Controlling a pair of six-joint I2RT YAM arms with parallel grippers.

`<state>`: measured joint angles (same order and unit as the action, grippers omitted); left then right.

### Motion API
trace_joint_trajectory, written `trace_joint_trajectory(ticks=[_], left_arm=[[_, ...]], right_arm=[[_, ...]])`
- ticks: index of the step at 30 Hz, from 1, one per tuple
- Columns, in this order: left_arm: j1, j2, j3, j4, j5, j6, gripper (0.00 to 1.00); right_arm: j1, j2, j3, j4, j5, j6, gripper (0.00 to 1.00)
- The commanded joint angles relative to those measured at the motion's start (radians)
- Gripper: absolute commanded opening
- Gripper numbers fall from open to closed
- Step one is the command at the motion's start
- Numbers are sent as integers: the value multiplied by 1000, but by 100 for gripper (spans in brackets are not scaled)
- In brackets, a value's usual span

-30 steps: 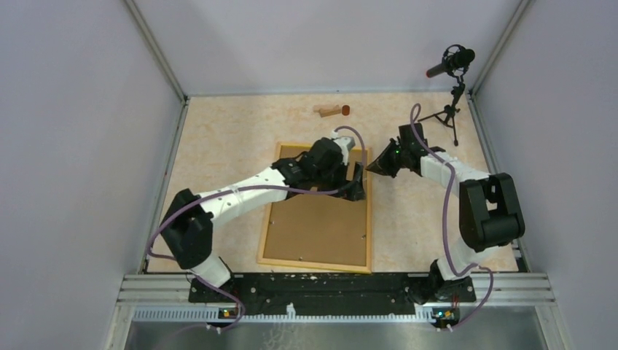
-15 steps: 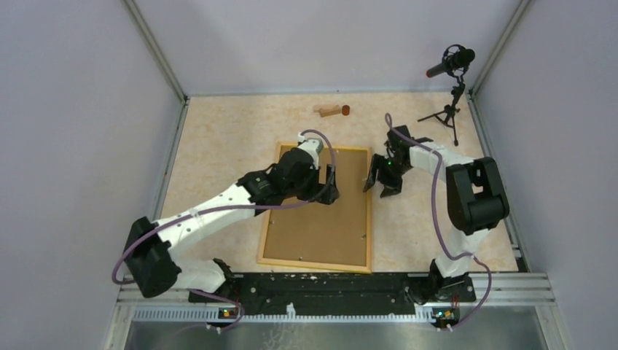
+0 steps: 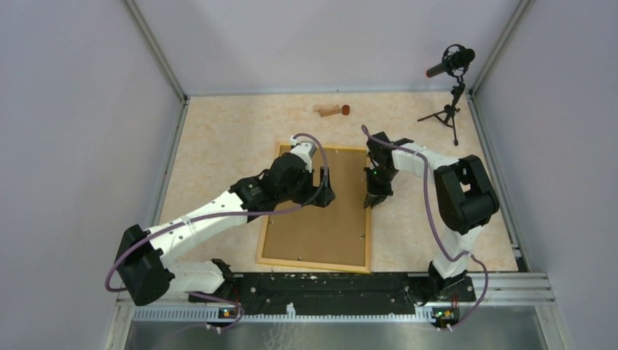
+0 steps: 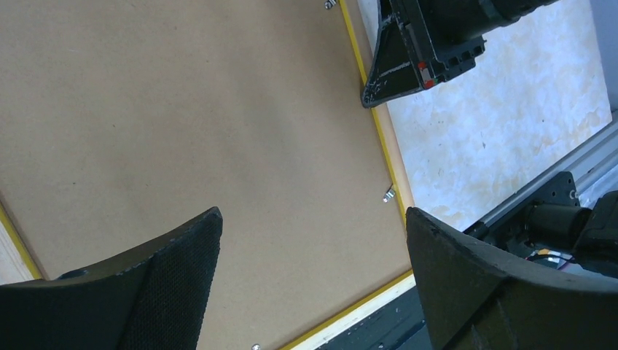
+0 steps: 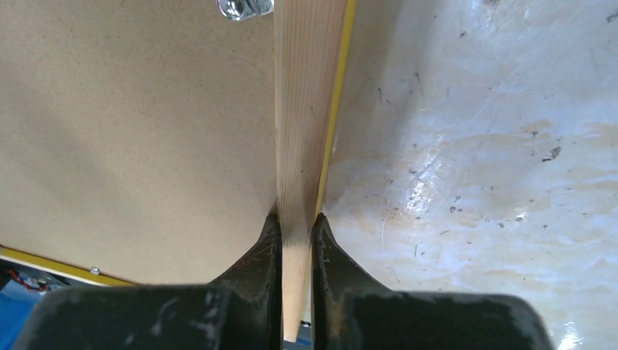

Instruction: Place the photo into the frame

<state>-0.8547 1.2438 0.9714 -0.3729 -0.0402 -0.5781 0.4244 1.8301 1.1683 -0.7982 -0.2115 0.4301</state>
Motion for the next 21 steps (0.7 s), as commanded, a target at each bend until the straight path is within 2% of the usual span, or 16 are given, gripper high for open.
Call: trace_joint_trajectory(ticks=[1,6,8,11,14,18,21], left_arm=[[3,-42,-35,82,50,27,98],[3,-38,-42,162,268,150,98],[2,-14,-37,195,368,145,98],[-5,46,-34,251,493,111,98],[-23,81,-34,274,477,82,98],[-41,87,-31,281,433,82,98],[-72,91,-14,263,341,101,98]], right_arm=[[21,29,-17,10,83,35,0],[18,-9,21,-31,41,126,0],[13,-46,37,-51,40,180,0],[-11,-135,22,1,-94,276,0],[-25,-176,34,-1,-152,388,0],[-21,-219,77,-61,-130,453,0],[-19,-247,68,-56,-122,503,0]])
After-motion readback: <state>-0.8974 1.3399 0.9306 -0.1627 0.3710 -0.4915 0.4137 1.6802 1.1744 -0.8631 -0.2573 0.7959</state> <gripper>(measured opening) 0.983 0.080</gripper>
